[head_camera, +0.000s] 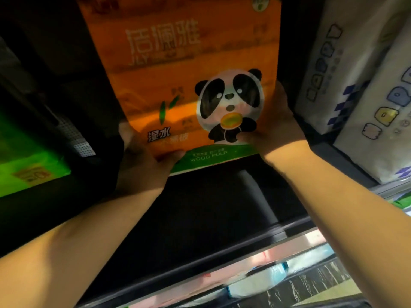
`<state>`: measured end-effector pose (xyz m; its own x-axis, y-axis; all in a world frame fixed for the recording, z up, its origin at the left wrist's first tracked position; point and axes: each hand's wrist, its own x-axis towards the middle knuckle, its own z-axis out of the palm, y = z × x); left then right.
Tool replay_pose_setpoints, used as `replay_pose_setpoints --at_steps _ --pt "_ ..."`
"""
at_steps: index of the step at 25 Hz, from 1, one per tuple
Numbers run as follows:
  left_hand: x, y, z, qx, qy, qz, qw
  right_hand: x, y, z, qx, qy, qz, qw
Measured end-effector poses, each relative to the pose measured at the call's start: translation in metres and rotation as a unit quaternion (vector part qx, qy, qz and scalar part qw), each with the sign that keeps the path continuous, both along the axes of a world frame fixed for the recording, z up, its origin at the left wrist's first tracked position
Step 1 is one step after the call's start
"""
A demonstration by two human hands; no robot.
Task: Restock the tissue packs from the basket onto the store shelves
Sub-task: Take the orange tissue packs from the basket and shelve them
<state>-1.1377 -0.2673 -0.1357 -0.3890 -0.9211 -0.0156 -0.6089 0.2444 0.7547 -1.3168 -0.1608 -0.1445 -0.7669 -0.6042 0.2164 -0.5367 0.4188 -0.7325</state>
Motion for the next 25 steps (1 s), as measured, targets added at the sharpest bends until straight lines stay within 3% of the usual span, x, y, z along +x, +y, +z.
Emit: replay_pose_setpoints --at_steps 1,3,5,6,8,14,17,21,25 --pt "-0.004 0.001 0.002 -0.018 -0.025 0.023 0.999 0.004 -0.001 -0.001 0.005 0.017 -0.031 0.999" --pt "-0.011 -0.006 -0.002 -0.048 -0.038 0.013 0.998 0.019 -0.001 -0.003 0.002 0.138 -0.079 0.987" --pt "-0.015 -0.011 -0.009 -0.072 -0.039 0.000 0.997 0.036 -0.004 -0.002 0.054 0.242 -0.034 0.968" --pt "-0.017 -0.014 -0.015 -0.082 -0.044 -0.006 0.996 0.041 -0.008 -0.004 0.105 0.248 0.008 0.963" --pt "-0.021 -0.022 -0.022 -0.095 -0.052 -0.021 0.994 0.043 -0.017 -0.011 0.176 0.219 0.051 0.959" --pt "-0.031 -0.047 -0.036 -0.155 0.026 -0.052 0.986 0.042 -0.026 -0.019 0.207 0.176 0.090 0.958" --pt "-0.035 -0.055 -0.034 -0.147 0.028 -0.089 0.985 0.034 -0.035 -0.021 0.215 0.132 0.120 0.960" --pt "-0.039 -0.059 -0.029 -0.204 -0.001 -0.101 0.974 0.024 -0.045 -0.029 0.209 0.118 0.121 0.963" --pt "-0.040 -0.068 -0.025 -0.140 -0.034 -0.107 0.984 0.016 -0.052 -0.036 0.193 0.087 0.126 0.969"
